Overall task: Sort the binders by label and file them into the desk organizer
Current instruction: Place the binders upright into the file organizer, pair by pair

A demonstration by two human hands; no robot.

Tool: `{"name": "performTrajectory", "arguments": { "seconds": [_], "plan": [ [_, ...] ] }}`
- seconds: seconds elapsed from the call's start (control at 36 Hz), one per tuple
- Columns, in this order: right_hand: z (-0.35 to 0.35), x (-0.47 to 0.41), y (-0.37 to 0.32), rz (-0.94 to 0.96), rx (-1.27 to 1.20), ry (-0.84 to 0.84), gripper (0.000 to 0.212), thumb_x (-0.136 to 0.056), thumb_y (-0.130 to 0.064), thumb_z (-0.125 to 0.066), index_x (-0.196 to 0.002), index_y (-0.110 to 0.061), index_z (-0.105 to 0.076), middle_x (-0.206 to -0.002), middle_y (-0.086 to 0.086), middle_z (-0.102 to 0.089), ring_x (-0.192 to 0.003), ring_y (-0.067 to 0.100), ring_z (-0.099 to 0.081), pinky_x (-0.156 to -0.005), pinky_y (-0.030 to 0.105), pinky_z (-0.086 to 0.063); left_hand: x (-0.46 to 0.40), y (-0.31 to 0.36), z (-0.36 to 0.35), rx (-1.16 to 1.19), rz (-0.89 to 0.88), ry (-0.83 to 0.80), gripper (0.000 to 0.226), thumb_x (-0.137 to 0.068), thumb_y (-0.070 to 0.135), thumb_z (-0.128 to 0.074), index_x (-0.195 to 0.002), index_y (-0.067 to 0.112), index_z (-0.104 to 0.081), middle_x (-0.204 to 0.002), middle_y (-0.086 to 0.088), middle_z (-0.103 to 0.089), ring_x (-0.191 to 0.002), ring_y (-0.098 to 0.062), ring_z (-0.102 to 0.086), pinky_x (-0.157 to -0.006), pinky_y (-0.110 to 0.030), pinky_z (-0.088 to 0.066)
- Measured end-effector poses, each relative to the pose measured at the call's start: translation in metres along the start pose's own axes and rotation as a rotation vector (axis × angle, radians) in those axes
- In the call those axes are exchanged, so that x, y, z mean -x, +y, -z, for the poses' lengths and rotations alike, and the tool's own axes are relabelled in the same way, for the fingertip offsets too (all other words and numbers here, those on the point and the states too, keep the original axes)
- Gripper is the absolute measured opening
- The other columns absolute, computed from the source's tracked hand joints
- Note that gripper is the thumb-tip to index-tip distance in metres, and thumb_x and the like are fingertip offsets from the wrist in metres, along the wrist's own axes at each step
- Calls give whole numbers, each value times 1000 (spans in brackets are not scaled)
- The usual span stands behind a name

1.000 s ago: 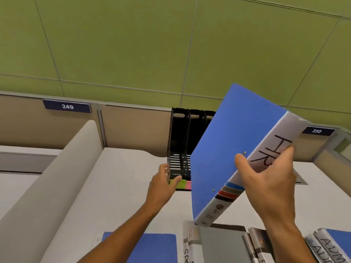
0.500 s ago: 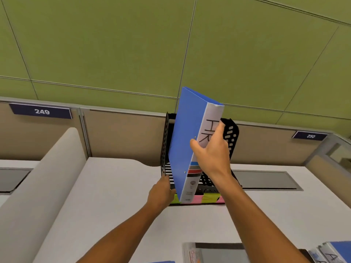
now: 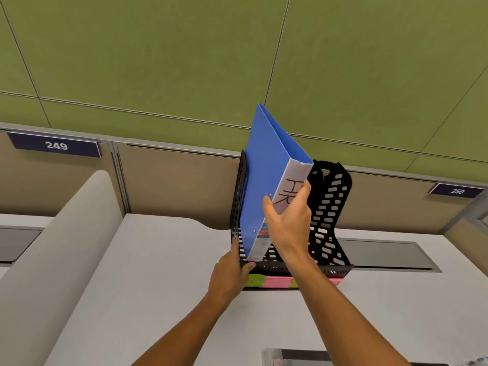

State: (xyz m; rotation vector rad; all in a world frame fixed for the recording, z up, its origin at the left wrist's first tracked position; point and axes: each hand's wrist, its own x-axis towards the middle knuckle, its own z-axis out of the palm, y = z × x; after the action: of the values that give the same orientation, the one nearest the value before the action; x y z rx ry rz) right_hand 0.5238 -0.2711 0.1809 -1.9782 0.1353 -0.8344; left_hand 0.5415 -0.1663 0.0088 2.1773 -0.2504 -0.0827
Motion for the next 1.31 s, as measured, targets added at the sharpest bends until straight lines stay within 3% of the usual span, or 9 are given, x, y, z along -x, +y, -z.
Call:
{"name": "performTrajectory", "arguments": {
  "seconds": [0.39, 0.5, 0.61, 0.72, 0.81, 0.86, 0.94, 1.11, 1.31],
  "plan": [
    [-7, 12, 13, 67, -95, 75, 72, -89, -34, -70, -145, -35, -24, -121, 4, -61, -105, 19, -65, -78, 17, -57, 2, -9, 6, 25, 3, -5, 58, -92, 40, -69, -144, 27, -48, -139, 5, -61, -121, -18, -62, -92, -22, -44],
    [-2, 10, 14, 66, -94, 102, 71, -90, -33, -70, -145, -34, -26, -118, 1, -61, -104, 15, -65, -79, 15, -55, 4, -9, 5, -47, -43, -30, 26, -94, 28, -67, -118, 19, -68, -119, 2, -67, -106, -16, -62, -82, -17, -42],
    [-4, 19, 19, 35, -101, 132, 71, -90, -32, -72, -145, -33, -27, -112, -20, -55, -104, -2, -60, -79, 15, -56, 3, -10, 2, -34, -38, -10, 11, -94, 19, -65, -100, 13, -73, -104, 2, -67, -90, -14, -60, -74, -25, -49],
    [-11, 27, 22, 13, -101, 106, 72, -91, -30, -72, -146, -33, -25, -115, -5, -59, -105, 2, -61, -79, 9, -52, 4, -13, -2, 15, -24, -2, 7, -96, 18, -63, -99, 21, -68, -99, 5, -68, -86, -13, -61, -69, -19, -47],
    [-16, 31, 23, 17, -66, 66, 71, -92, -31, -70, -145, -38, -23, -121, 3, -59, -107, 14, -63, -81, 17, -57, 7, -17, -6, 82, 27, 10, 27, -95, 21, -63, -96, 39, -43, -94, 16, -65, -79, -11, -64, -60, -18, -45],
    [-19, 34, 24, 10, -46, 50, 71, -92, -33, -70, -144, -39, -21, -121, 5, -58, -107, 17, -63, -79, 20, -59, 6, -18, -7, 131, 67, 11, 39, -94, 22, -66, -101, 43, -34, -102, 20, -61, -85, -12, -69, -63, -20, -49],
    [-24, 37, 24, -7, -20, 50, 72, -92, -34, -70, -142, -40, -19, -118, 3, -58, -103, 17, -63, -74, 8, -53, 2, -16, -8, 169, 101, -11, 53, -94, 23, -67, -128, 45, -33, -113, 19, -61, -102, -18, -71, -72, -17, -48],
    [-30, 40, 17, -30, 58, 46, 67, -93, -29, -69, -136, -40, -20, -114, 1, -55, -102, 18, -62, -76, 28, -60, -5, -21, -6, 101, 96, -19, 59, -96, 28, -64, -150, 30, -38, -137, 4, -64, -118, -21, -65, -96, -33, -52],
    [-17, 25, 5, -16, 100, 73, 70, -90, -26, -70, -140, -33, -22, -115, 8, -62, -99, 22, -65, -75, 33, -59, 0, -17, -5, 39, 53, -57, 72, -95, 31, -66, -156, 32, -27, -131, 2, -66, -112, -19, -66, -85, -21, -47]
  ]
}}
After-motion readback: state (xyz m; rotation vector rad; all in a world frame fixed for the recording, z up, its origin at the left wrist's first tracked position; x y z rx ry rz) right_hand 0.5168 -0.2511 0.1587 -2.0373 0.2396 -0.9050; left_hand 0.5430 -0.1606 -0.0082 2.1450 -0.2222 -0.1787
